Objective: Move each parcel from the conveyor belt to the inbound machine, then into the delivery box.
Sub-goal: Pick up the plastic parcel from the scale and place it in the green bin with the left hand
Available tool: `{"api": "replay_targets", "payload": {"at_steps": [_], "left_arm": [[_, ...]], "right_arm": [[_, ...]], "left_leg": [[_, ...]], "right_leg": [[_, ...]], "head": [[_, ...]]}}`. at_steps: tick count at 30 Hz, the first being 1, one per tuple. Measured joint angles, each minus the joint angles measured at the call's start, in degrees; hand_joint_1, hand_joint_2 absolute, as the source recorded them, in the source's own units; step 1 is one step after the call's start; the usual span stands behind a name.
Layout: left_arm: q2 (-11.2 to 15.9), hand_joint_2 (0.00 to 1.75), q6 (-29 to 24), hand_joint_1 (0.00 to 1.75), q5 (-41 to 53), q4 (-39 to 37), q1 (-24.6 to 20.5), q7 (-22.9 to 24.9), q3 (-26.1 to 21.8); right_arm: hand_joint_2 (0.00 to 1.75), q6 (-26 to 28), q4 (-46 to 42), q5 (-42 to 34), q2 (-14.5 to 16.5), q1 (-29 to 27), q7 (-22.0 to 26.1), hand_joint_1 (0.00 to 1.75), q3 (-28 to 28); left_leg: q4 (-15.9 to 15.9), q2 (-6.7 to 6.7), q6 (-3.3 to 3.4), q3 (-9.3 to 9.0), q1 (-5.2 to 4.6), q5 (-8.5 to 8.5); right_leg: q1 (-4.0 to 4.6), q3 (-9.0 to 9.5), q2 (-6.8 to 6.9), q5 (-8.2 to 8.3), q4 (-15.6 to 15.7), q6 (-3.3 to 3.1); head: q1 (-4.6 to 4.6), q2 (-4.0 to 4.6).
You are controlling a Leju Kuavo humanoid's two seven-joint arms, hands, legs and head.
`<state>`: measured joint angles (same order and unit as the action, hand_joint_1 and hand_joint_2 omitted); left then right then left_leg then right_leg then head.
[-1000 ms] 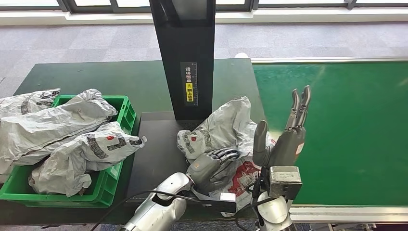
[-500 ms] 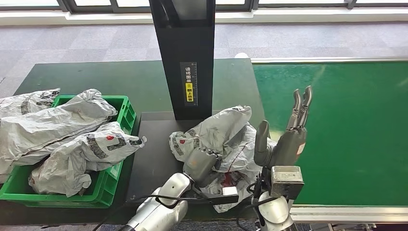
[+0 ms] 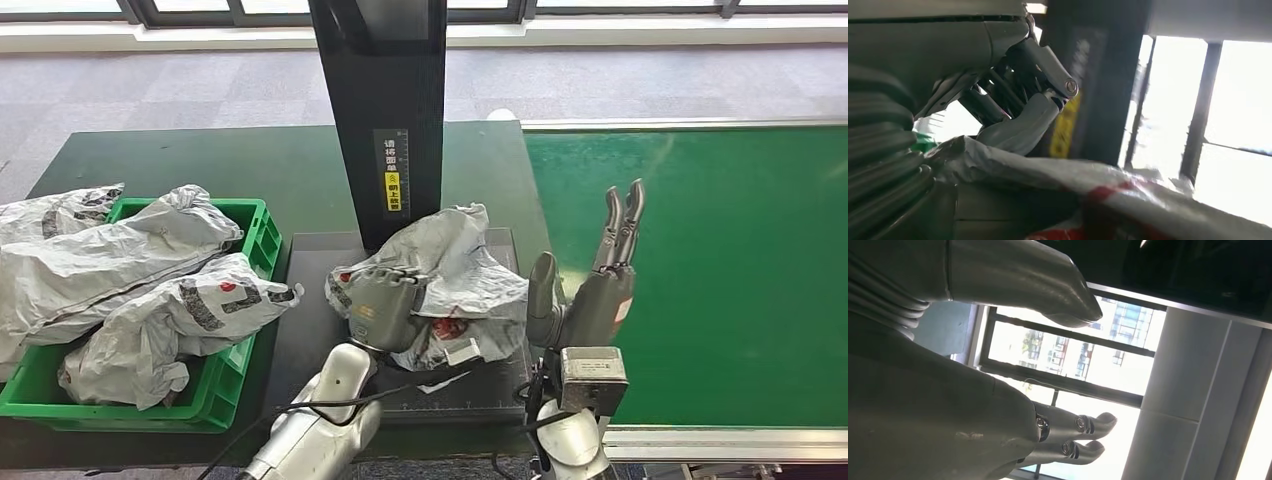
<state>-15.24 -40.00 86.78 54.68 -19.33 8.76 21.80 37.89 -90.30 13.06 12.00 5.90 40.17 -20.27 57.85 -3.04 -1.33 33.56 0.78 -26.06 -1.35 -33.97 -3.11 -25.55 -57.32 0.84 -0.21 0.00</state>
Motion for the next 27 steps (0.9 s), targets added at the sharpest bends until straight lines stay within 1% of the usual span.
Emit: {"api": "replay_targets", "payload": {"at_steps": [3,6,8,11,13,15,17,18,20,22,25,27], "left_arm": [[4.0,1.75,-0.1,1.75,0.0,10.1,1.3,4.2,0.2],[7.5,1.75,-0.1,1.75,0.1,17.6,2.3,5.8,0.2],[9.3,1.75,-0.1,1.75,0.1,21.8,2.9,6.0,0.2],[11.4,1.75,-0.1,1.75,0.1,27.5,4.0,4.4,-0.2],[11.8,1.75,-0.1,1.75,0.1,31.1,5.4,0.5,-1.4],[10.8,1.75,-0.1,1.75,0.1,35.0,7.2,-5.6,-4.0],[8.4,1.75,-0.1,1.75,0.1,38.8,8.9,-11.6,-7.4],[7.0,1.75,-0.1,1.75,0.1,40.6,9.6,-13.9,-9.0],[4.6,1.75,-0.1,1.75,0.1,43.5,10.6,-16.2,-11.7],[2.9,1.75,-0.1,1.75,0.0,45.7,11.1,-17.1,-13.6],[1.0,1.75,-0.1,1.75,-0.1,48.4,11.5,-18.8,-16.0],[0.0,1.75,-0.1,1.75,-0.9,50.5,11.8,-21.5,-17.7]], "right_arm": [[0.0,0.4,0.0,-0.6,0.0,0.1,0.0,0.0,-0.1],[0.0,0.9,0.1,-1.0,0.0,0.3,0.0,0.0,-0.3],[0.0,0.9,0.2,-1.2,0.0,0.4,0.0,0.0,-0.4],[0.0,1.1,0.3,-1.5,0.0,0.5,0.0,0.0,-0.5],[0.0,1.3,0.5,-1.7,0.0,0.8,0.0,0.0,-0.5],[0.0,1.6,0.7,-1.8,0.0,1.1,0.0,0.0,-0.6],[0.0,1.7,0.9,-1.9,0.0,1.3,0.0,0.0,-0.6],[0.0,1.7,1.0,-1.9,0.0,1.4,0.0,0.0,-0.6],[0.0,1.7,1.2,-1.8,0.0,1.4,0.0,0.0,-0.6],[0.0,1.7,1.4,-1.7,0.0,1.5,0.0,0.0,-0.6],[0.0,1.7,1.6,-1.6,0.0,1.6,0.0,0.0,-0.6],[0.0,1.7,1.8,-1.7,0.0,1.9,0.0,0.0,-0.6]], "left_leg": [[0.0,-0.06,-0.01,0.0,0.02,0.01],[0.0,-0.08,-0.03,0.0,0.06,0.02],[0.0,-0.07,-0.03,0.0,0.08,0.02],[0.0,-0.08,-0.03,0.01,0.09,0.02],[0.0,-0.07,-0.02,0.01,0.08,0.02],[0.0,-0.07,-0.02,0.01,0.08,0.01],[0.0,-0.09,-0.01,0.02,0.08,0.01],[0.0,-0.09,0.0,0.02,0.08,0.0],[0.0,-0.1,0.0,0.03,0.07,0.0],[0.0,-0.1,0.0,0.03,0.06,0.0],[0.0,-0.1,0.0,0.03,0.06,0.0],[0.0,-0.08,-0.01,0.01,0.06,0.0]], "right_leg": [[0.04,-0.01,0.05,-0.02,0.0,-0.03],[0.08,-0.01,0.09,-0.04,-0.1,-0.05],[0.08,-0.01,0.1,-0.04,-0.1,-0.06],[0.06,0.01,0.12,-0.04,-0.1,-0.06],[0.03,0.0,0.11,-0.04,-0.1,-0.05],[0.0,-0.01,0.1,-0.04,0.0,-0.05],[-0.01,-0.01,0.12,-0.04,0.0,-0.05],[-0.02,0.0,0.13,-0.04,0.0,-0.04],[-0.02,0.0,0.14,-0.04,0.0,-0.04],[-0.01,0.01,0.14,-0.04,0.0,-0.04],[0.03,0.01,0.14,-0.04,0.0,-0.04],[0.05,0.01,0.13,-0.04,0.0,-0.05]], "head": [[-0.01,0.0],[-0.01,0.0],[-0.01,0.0],[-0.01,0.0],[-0.01,0.0],[-0.01,0.0],[-0.01,0.0],[-0.01,0.0],[-0.01,0.0],[-0.01,0.0],[-0.01,0.0],[0.0,0.0]]}}
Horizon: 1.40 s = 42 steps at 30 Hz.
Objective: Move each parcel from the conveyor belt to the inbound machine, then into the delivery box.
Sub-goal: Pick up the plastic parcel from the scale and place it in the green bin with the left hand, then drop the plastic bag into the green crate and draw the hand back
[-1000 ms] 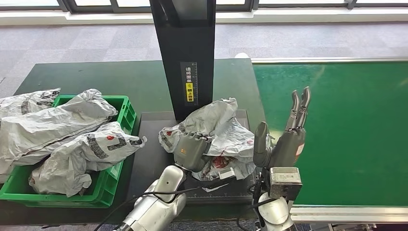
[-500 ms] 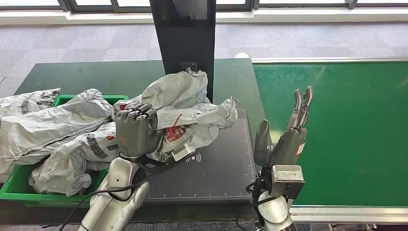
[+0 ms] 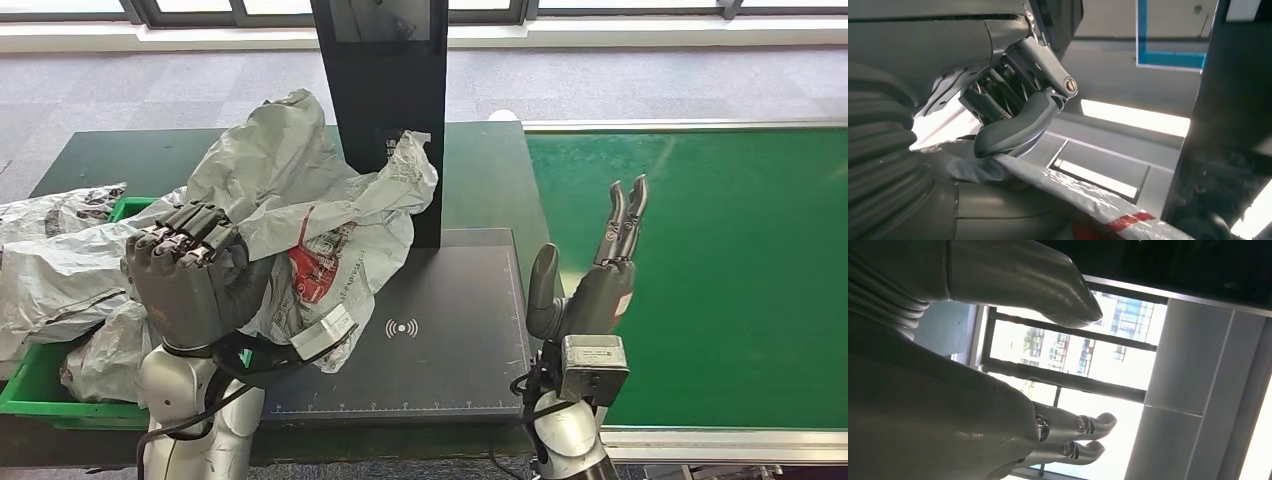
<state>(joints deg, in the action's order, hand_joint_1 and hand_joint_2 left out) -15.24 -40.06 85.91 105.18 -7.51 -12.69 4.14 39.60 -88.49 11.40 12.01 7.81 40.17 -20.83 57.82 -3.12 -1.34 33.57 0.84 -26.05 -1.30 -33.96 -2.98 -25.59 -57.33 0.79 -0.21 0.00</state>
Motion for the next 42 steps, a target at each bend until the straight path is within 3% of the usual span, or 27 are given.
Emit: {"api": "replay_targets", "payload": {"at_steps": [9,20,24,29,33,39,42], "left_arm": [[-0.8,1.75,0.0,1.75,-9.6,8.1,1.3,-9.8,-11.1],[-2.8,1.75,0.1,1.75,-18.1,-3.3,-9.0,-24.9,-39.7],[-3.4,1.75,0.1,1.75,-17.7,-7.7,-12.0,-26.0,-46.9],[-3.7,1.75,0.1,1.75,-13.8,-10.9,-14.7,-24.6,-51.1],[-3.9,1.75,0.1,0.0,-9.0,-12.7,-15.9,-20.8,-52.7],[-4.4,1.75,0.1,0.0,0.2,-16.5,-15.8,-8.1,-50.3],[-4.6,0.44,0.1,0.0,-0.2,-18.7,-15.7,-6.1,-48.0]], "right_arm": [[0.0,0.0,0.6,-0.2,0.0,0.9,0.0,0.0,0.0],[0.0,0.0,0.7,1.3,0.0,0.1,0.0,0.0,0.0],[0.0,0.1,0.7,2.2,0.1,-0.7,0.0,0.0,0.0],[0.0,0.1,0.3,2.9,0.1,-1.4,0.0,0.0,0.0],[0.0,0.0,0.1,3.3,0.2,-1.9,0.0,0.0,0.0],[0.0,-1.0,-0.8,4.5,0.3,-2.8,0.0,0.0,0.0],[0.0,-1.8,-1.4,4.9,0.4,-3.2,0.0,0.0,0.0]], "left_leg": [[0.0,0.02,-0.02,-0.02,0.02,0.0],[0.0,0.01,-0.11,-0.04,0.03,0.06],[0.0,0.02,-0.11,-0.04,0.03,0.06],[0.0,0.01,-0.11,-0.03,0.03,0.06],[0.0,0.02,-0.11,-0.03,0.03,0.06],[0.0,0.0,-0.11,-0.04,0.03,0.06],[0.0,0.01,-0.11,-0.05,0.02,0.06]], "right_leg": [[0.07,-0.02,-0.01,-0.03,0.0,-0.05],[0.08,-0.01,-0.02,0.02,0.0,-0.12],[0.08,-0.04,-0.04,0.02,0.0,-0.12],[0.08,-0.04,-0.03,0.02,0.0,-0.12],[0.08,-0.05,-0.03,0.02,0.0,-0.12],[0.08,-0.04,-0.01,0.02,0.0,-0.12],[0.07,-0.05,-0.02,0.02,0.0,-0.12]], "head": [[0.01,0.0],[-0.01,0.0],[-0.01,0.0],[-0.01,0.0],[-0.01,0.0],[-0.01,0.0],[-0.01,0.0]]}}
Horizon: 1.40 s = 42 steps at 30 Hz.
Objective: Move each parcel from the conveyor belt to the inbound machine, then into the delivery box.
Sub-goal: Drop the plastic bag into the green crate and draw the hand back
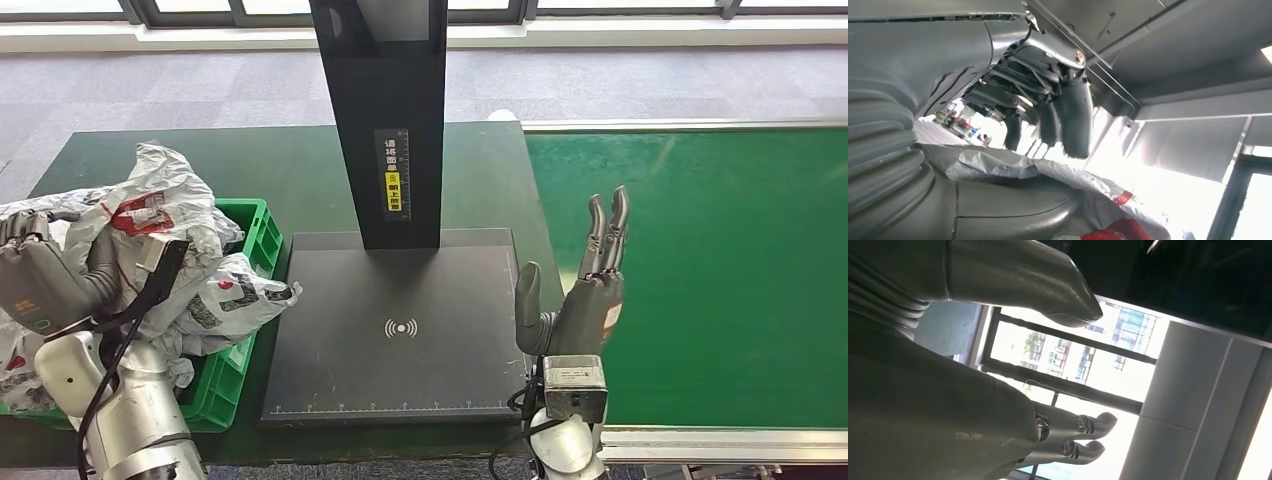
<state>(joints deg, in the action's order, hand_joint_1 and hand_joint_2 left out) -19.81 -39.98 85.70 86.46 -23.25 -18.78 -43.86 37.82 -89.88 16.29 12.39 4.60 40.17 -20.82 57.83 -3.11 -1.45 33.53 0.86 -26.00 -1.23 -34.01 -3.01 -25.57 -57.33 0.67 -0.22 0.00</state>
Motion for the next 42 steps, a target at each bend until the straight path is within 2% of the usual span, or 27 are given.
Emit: {"api": "replay_targets", "payload": {"at_steps": [1,7,16,23,34,42], "left_arm": [[0.0,0.0,0.0,0.0,-1.1,-1.1,0.0,-0.1,0.9],[-0.4,0.0,0.0,0.0,-15.4,-9.5,0.6,-7.5,5.6],[-0.5,0.0,0.0,0.0,-17.4,-14.1,0.8,-8.4,8.2],[-0.5,0.0,0.0,0.0,-26.4,-15.2,1.7,-11.7,10.4],[-0.3,0.0,0.0,0.0,-30.6,-10.3,3.1,-11.5,13.4],[0.6,0.0,0.0,0.0,-42.9,4.3,7.0,-19.9,14.6]], "right_arm": [[0.0,-0.3,-0.2,0.1,0.0,-0.1,0.0,0.0,0.0],[0.0,-0.8,-1.1,0.4,0.1,-1.3,0.0,0.0,0.0],[0.0,-0.8,-1.3,0.3,0.1,-1.7,0.0,0.0,0.0],[0.0,-0.8,-1.4,0.0,0.1,-1.7,0.0,0.0,0.0],[0.0,-0.7,-1.4,0.1,0.1,-2.0,0.0,0.0,0.1],[0.0,-0.5,-1.3,-0.8,0.1,-2.0,-0.1,0.0,0.3]], "left_leg": [[0.0,0.0,0.0,0.0,0.0,0.0],[0.0,0.0,0.0,0.01,-0.01,0.0],[0.0,0.0,0.0,0.01,0.0,0.0],[0.0,0.0,0.0,0.01,0.0,0.0],[0.0,0.0,0.0,0.03,0.01,0.0],[0.0,-0.02,0.0,0.06,0.03,-0.02]], "right_leg": [[0.0,0.01,0.01,0.0,0.0,0.0],[-0.01,0.01,-0.02,0.0,0.0,0.01],[0.0,0.0,-0.01,0.0,0.0,0.01],[0.0,0.02,-0.01,0.0,0.0,0.01],[0.01,0.02,0.0,0.0,0.0,0.0],[0.03,-0.01,0.01,-0.02,0.0,0.0]], "head": [[0.0,0.0],[0.0,0.0],[0.0,0.0],[0.0,0.0],[0.0,0.0],[0.01,0.0]]}}
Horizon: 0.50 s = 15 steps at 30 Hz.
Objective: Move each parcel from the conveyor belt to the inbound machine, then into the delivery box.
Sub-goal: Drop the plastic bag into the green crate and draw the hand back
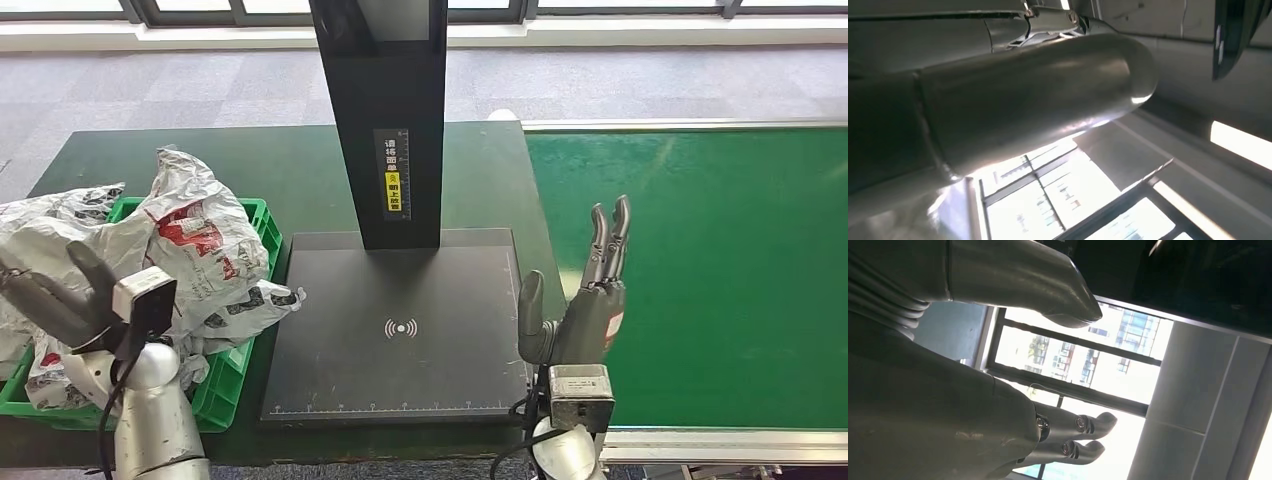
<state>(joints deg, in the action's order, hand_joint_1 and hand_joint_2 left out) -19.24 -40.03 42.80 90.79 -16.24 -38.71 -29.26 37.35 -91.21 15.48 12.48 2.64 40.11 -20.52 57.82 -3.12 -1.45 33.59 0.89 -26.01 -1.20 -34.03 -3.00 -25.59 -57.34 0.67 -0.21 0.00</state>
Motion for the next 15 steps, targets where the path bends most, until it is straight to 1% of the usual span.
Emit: {"api": "replay_targets", "payload": {"at_steps": [4,6,8,10,12,14,15], "left_arm": [[0.4,0.0,0.0,0.0,-6.4,7.0,1.7,-0.1,4.6],[1.0,0.87,0.0,0.0,-12.8,9.2,3.5,-0.1,8.2],[2.1,1.75,0.4,0.0,-20.2,11.0,6.2,-0.1,14.9],[3.0,1.75,2.2,0.0,-24.7,12.3,8.3,-0.1,22.9],[3.5,1.75,5.1,0.0,-27.5,13.3,9.4,-0.1,28.7],[3.8,1.75,8.7,0.0,-30.1,13.8,10.3,-0.1,32.7],[3.9,1.75,10.8,0.0,-31.4,14.0,10.5,-0.1,34.6]], "right_arm": [[0.0,-0.1,0.0,-0.5,0.0,0.1,0.0,0.0,0.0],[0.0,-1.7,0.0,-0.9,0.0,0.1,0.0,0.0,0.0],[0.0,-3.8,0.0,-1.1,0.0,0.1,0.0,0.0,0.0],[0.0,-4.9,0.0,-0.7,0.0,0.1,0.0,0.0,0.0],[0.87,-4.6,0.0,0.2,0.0,0.1,0.0,0.0,0.0],[1.75,-3.9,0.0,1.4,0.0,0.1,0.0,0.0,0.0],[1.75,-3.6,0.0,1.9,0.0,0.1,0.0,0.0,0.0]], "left_leg": [[0.0,-0.11,0.01,0.01,0.0,-0.01],[0.0,0.0,0.0,-0.06,-0.02,-0.02],[0.0,0.03,-0.01,-0.07,-0.02,-0.04],[0.0,-0.07,-0.01,-0.02,-0.02,-0.04],[0.0,-0.07,0.0,-0.02,-0.03,-0.05],[0.0,-0.04,0.0,-0.04,-0.04,-0.05],[0.0,-0.04,0.0,-0.04,-0.04,-0.05]], "right_leg": [[-0.01,0.06,0.11,-0.03,0.0,0.02],[-0.04,0.04,0.01,-0.03,0.0,0.03],[-0.04,0.05,-0.05,-0.02,0.1,0.03],[-0.02,0.1,0.05,-0.02,0.1,0.04],[-0.03,0.11,0.09,-0.02,0.1,0.04],[-0.03,0.1,0.06,-0.01,0.1,0.04],[-0.03,0.1,0.07,-0.01,0.1,0.04]], "head": [[0.01,0.0],[0.0,0.0],[-0.02,0.0],[-0.02,0.0],[-0.02,0.0],[-0.03,0.0],[-0.02,0.0]]}}
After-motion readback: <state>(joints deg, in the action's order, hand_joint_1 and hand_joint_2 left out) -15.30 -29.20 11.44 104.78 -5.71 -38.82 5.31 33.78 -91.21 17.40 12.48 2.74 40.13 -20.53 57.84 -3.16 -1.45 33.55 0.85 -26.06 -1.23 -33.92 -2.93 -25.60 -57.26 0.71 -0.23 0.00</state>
